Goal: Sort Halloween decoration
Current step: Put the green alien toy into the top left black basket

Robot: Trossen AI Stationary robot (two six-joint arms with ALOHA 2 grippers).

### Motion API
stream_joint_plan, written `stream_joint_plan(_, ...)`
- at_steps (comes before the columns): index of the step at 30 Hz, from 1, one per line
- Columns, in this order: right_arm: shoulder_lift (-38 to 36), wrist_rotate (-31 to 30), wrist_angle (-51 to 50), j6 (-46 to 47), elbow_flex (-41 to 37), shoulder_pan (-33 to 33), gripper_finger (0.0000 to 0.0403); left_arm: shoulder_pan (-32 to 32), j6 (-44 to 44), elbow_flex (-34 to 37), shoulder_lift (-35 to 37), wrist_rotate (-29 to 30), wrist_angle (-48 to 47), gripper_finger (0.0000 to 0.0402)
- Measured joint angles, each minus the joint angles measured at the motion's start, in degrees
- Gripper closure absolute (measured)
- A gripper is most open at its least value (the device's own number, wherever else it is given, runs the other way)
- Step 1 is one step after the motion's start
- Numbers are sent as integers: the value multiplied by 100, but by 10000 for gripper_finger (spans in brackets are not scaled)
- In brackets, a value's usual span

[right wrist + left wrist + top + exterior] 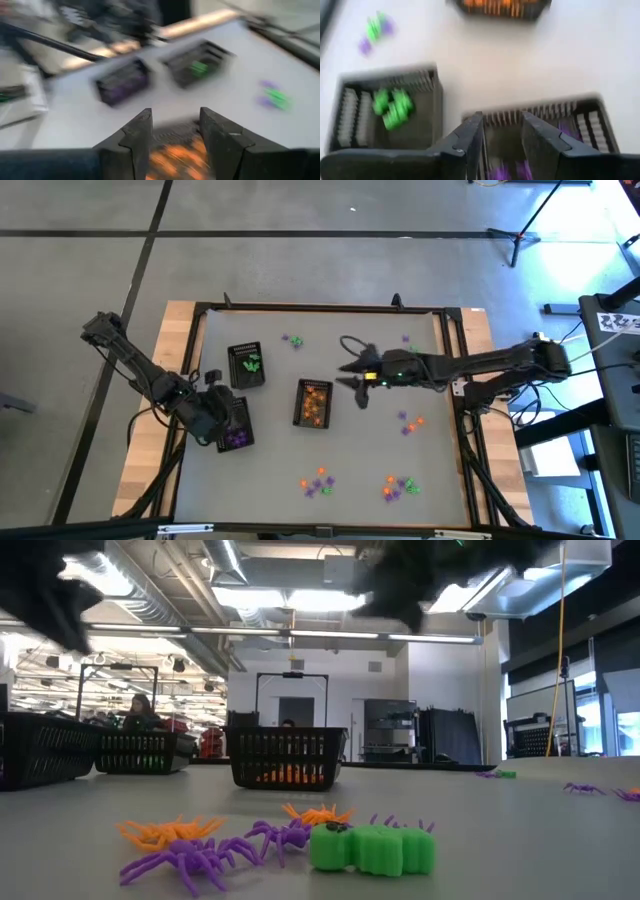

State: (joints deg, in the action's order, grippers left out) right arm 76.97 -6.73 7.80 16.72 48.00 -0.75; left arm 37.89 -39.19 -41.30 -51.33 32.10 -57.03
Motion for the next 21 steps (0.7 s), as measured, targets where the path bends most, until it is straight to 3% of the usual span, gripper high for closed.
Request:
stream_joint_plan(5, -439, -1550, -1213, 680, -388, 4, 240, 272, 1446, 296, 298, 1013, 1400, 279)
stream_joint_plan(10, -580, -2335, -2350, 1298, -389, 83, 240, 5, 2959, 1358, 1081, 758, 3429, 279)
stream_joint_plan(16, -647, -2371, -3607, 1548, -387, 989, 240, -782, 4100, 2639, 2284, -535, 5895, 279)
stream_joint_plan(21, -545, -1514, -4070, 1720, -386, 2277, 240, -1378, 4462, 3058, 2625, -1177, 7213, 279)
